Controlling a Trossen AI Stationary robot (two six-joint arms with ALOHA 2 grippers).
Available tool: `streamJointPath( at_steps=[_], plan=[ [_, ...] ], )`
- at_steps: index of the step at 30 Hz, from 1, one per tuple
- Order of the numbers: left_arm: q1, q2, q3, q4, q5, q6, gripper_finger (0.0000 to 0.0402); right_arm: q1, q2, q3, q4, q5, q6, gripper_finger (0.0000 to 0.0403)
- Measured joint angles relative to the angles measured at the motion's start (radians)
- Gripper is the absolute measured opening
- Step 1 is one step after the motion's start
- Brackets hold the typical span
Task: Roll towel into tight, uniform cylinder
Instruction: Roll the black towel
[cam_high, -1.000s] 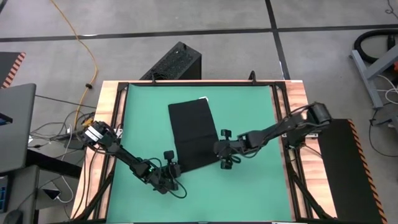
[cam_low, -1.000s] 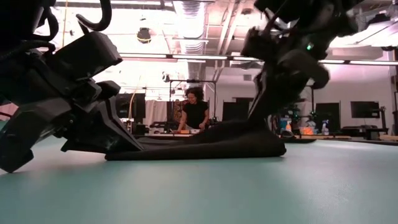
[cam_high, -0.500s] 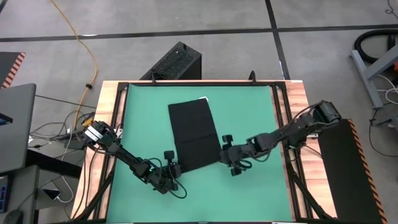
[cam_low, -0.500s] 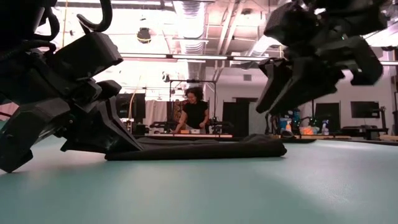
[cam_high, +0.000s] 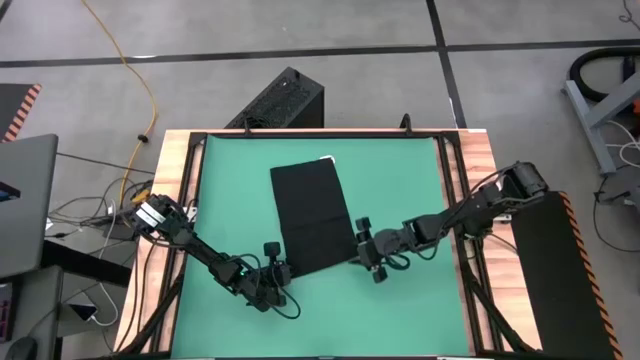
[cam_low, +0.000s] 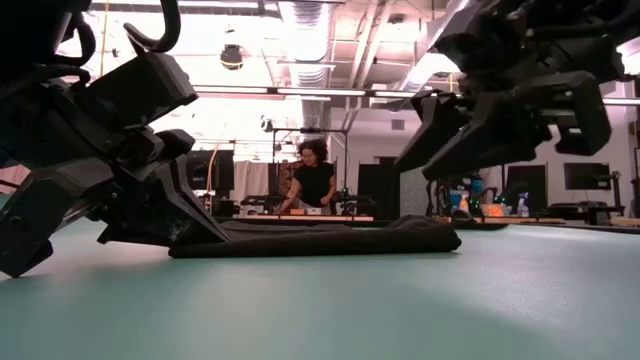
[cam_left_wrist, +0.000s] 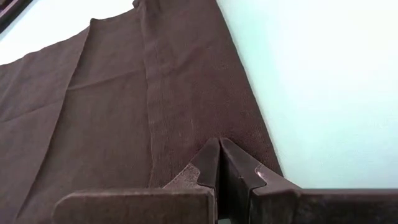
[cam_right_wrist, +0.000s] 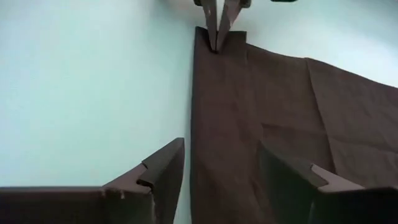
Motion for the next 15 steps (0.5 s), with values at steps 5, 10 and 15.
streamJointPath(
  at_steps=[5,10,15],
  plan=[
    [0.000,0.000,0.000,0.000,0.000,-0.009,0.0000,0.000,0.038,0.001,-0.002,-0.023,-0.016,0.0257],
    [0.005,0.001,0.000,0.000,0.000,-0.012,0.0000,-0.002,0.157,0.001,0.004,-0.017,-0.026,0.0261],
    [0.005,0.000,0.000,0.000,0.000,-0.013,0.0000,-0.021,0.239,0.004,0.060,-0.017,0.024,0.0261]
  ],
)
